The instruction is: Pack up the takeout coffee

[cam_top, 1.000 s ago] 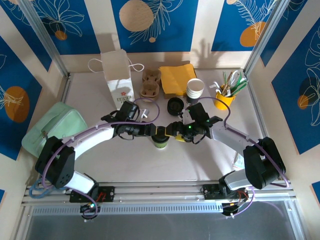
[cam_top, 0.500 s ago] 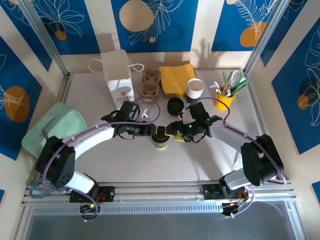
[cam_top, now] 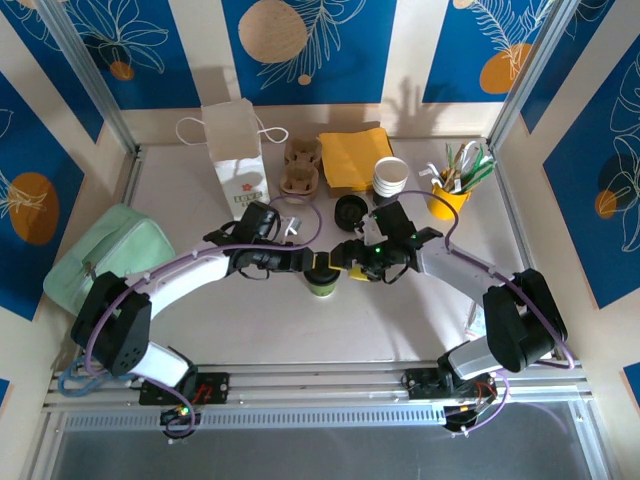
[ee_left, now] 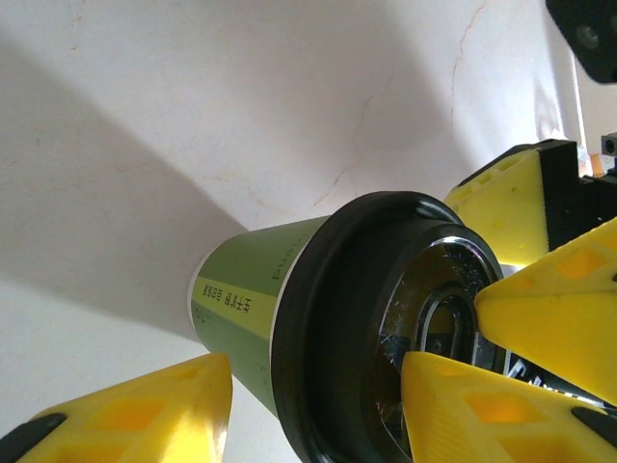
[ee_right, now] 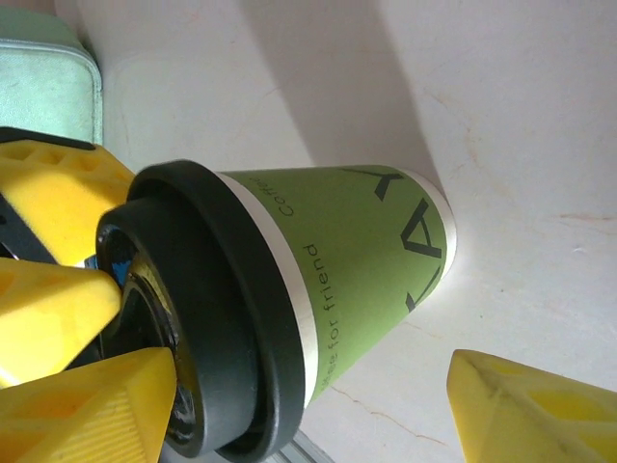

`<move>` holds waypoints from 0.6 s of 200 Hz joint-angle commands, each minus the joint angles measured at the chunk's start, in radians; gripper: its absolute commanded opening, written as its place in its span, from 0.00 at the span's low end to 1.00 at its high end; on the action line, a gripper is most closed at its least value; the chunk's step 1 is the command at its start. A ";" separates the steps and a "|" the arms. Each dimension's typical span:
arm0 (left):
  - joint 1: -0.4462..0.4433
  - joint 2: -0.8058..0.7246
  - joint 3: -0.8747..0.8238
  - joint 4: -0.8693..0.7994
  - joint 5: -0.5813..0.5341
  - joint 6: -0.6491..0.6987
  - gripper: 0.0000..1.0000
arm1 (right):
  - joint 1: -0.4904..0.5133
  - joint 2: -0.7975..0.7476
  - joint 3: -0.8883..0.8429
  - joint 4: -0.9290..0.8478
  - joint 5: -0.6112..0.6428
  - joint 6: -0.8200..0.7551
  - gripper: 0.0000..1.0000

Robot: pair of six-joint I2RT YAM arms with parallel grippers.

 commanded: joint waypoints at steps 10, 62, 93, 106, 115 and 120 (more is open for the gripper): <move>-0.015 0.000 -0.017 -0.029 -0.040 -0.008 0.55 | 0.008 -0.001 0.059 -0.063 0.044 0.004 0.75; -0.022 -0.036 -0.013 -0.019 -0.048 -0.040 0.60 | 0.007 0.000 0.118 -0.117 0.048 -0.028 0.75; -0.022 -0.078 -0.009 -0.036 -0.078 -0.050 0.62 | 0.010 -0.033 0.130 -0.128 0.053 -0.032 0.75; -0.022 -0.100 -0.008 -0.058 -0.113 -0.063 0.63 | 0.013 -0.046 0.135 -0.138 0.063 -0.036 0.75; -0.022 -0.119 -0.010 -0.065 -0.131 -0.075 0.64 | 0.017 -0.054 0.143 -0.149 0.067 -0.039 0.75; -0.022 -0.130 -0.012 -0.066 -0.142 -0.082 0.65 | 0.021 -0.057 0.150 -0.158 0.076 -0.043 0.75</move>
